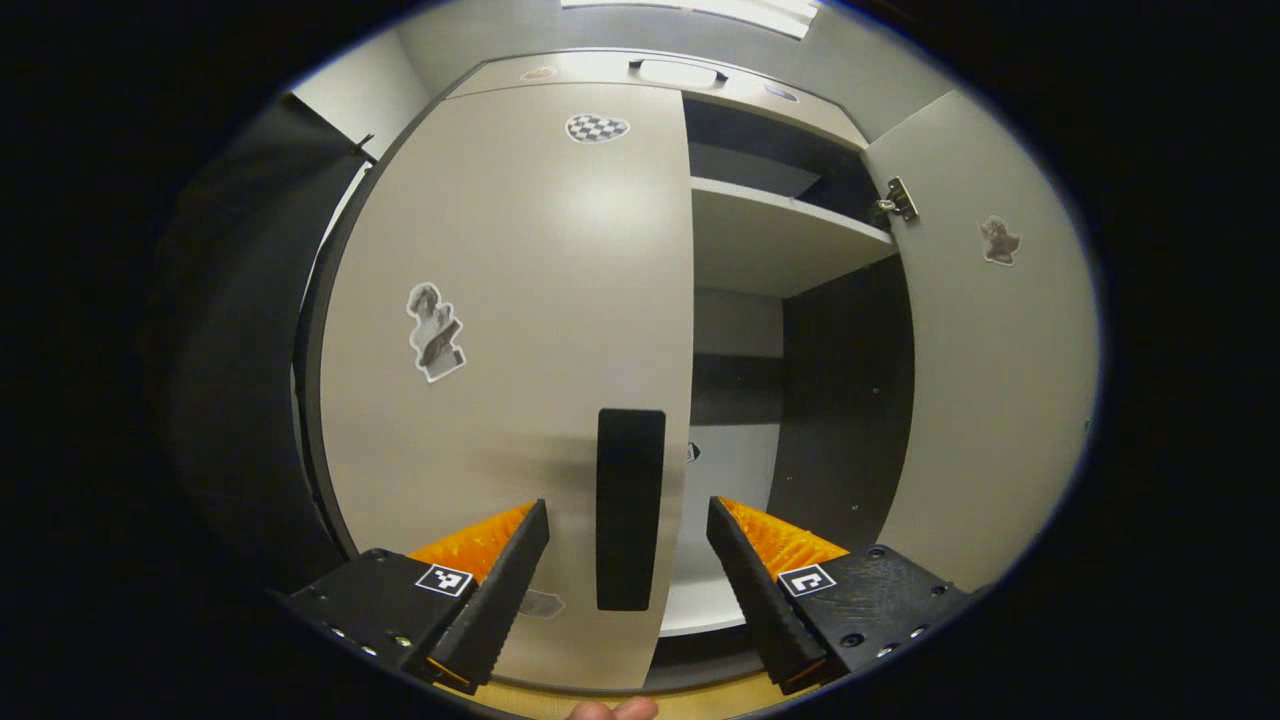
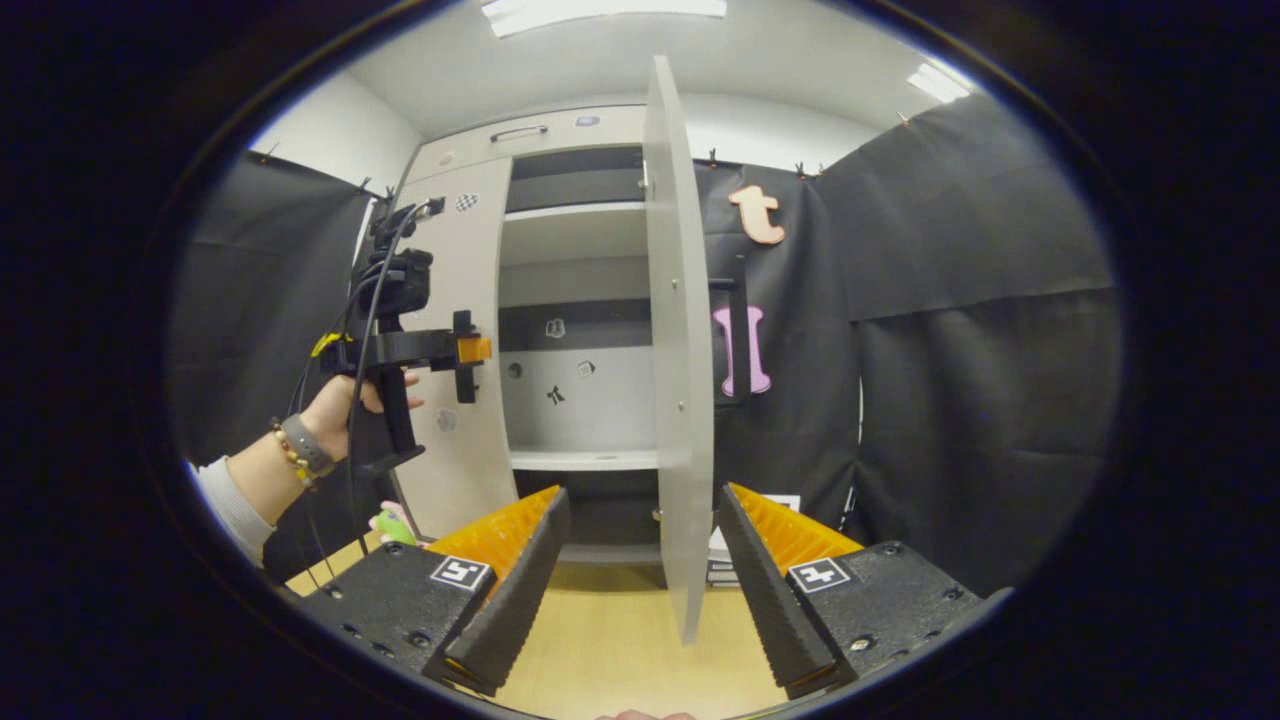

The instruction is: Open the right door of the double-door shoe cabinet with the right hand, and open the left door with the left hand.

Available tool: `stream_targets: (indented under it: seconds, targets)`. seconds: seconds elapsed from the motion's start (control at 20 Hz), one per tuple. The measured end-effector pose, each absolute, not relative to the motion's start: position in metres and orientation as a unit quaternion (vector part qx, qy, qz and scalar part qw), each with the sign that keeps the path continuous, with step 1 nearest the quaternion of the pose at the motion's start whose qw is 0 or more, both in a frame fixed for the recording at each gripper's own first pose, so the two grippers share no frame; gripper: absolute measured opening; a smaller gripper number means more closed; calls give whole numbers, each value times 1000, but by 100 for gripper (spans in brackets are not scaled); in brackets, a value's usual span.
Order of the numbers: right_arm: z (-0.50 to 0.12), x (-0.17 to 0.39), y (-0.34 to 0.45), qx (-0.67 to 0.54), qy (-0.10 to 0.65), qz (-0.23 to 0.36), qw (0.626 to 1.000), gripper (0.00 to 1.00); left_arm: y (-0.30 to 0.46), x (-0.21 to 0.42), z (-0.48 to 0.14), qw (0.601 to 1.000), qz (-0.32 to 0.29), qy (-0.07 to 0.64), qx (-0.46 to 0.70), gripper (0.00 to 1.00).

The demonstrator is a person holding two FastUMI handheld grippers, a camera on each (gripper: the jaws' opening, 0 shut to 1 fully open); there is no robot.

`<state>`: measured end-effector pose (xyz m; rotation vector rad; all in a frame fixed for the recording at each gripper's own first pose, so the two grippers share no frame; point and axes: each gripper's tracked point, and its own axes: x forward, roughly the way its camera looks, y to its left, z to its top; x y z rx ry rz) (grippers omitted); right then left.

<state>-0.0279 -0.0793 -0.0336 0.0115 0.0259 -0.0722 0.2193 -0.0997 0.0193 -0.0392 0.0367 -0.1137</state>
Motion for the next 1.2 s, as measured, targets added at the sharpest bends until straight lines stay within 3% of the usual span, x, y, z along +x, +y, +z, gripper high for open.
stream_targets:
  seconds: [0.85,1.0,1.1,1.2]
  targets:
    - [-45,-10,-86,9,24,-31,999,93,-86,237,9,999,-22,26,-29,92]
    - [-47,-8,-87,7,26,-33,999,94,-87,236,9,998,-32,27,-42,75]
    - [-49,-8,-88,8,28,-33,999,94,-103,228,12,997,-57,22,-43,46]
    - [-50,-9,-91,9,28,-37,999,94,-102,233,10,998,-52,20,-26,23]
